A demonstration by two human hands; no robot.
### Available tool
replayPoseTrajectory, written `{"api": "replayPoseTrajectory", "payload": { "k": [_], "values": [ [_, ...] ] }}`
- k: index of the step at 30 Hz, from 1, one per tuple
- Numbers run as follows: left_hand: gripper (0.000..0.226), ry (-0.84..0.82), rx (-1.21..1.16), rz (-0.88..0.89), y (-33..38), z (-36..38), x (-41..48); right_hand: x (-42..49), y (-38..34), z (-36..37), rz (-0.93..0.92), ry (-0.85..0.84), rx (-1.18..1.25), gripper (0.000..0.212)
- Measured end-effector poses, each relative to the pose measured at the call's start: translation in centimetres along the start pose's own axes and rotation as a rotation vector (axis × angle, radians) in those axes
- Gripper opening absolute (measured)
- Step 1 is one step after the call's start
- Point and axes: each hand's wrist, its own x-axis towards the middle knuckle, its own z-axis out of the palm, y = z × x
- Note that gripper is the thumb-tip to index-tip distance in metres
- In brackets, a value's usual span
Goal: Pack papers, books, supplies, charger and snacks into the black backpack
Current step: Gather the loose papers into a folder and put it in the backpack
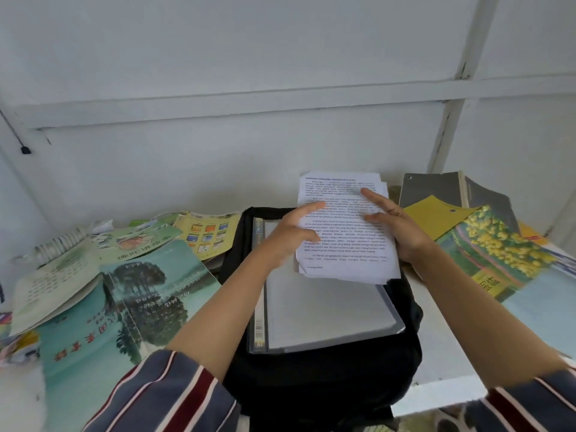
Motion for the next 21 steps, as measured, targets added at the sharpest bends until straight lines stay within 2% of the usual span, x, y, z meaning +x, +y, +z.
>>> {"api": "replayPoseTrajectory", "payload": {
  "k": [4,6,9,12,16,19,21],
  "values": [
    [0.066,-0.093,0.04,-0.148,-0.4,2.8,-0.1,-2.2,1.0,-2.5,0.162,0.08,0.02,0.047],
    [0.059,-0.105,0.0,-0.19,-0.5,4.6,-0.4,-3.1,0.6,-3.9,0.18,0.111,-0.019,0.047],
    [0.039,0.021,0.019,-0.232,-1.1,7.2,-0.3,-3.6,-1.1,-6.3,0.149,0.181,-0.073,0.049],
    [0.052,0.176,0.355,-0.302,-2.7,9.1,0.8,-3.8,-3.9,-8.8,0.098,0.275,-0.053,0.048],
    [0.078,0.135,0.858,-0.409,-4.2,12.6,0.7,-4.2,-6.5,-11.4,0.04,0.311,-0.001,0.048],
    [0.08,0.169,0.919,-0.394,-4.1,13.6,0.6,-4.4,-6.7,-12.6,0.044,0.279,0.003,0.048],
    [0.073,0.173,0.809,-0.393,-3.5,13.5,0.6,-4.5,-6.4,-12.9,0.064,0.254,0.012,0.048]
  ]
}}
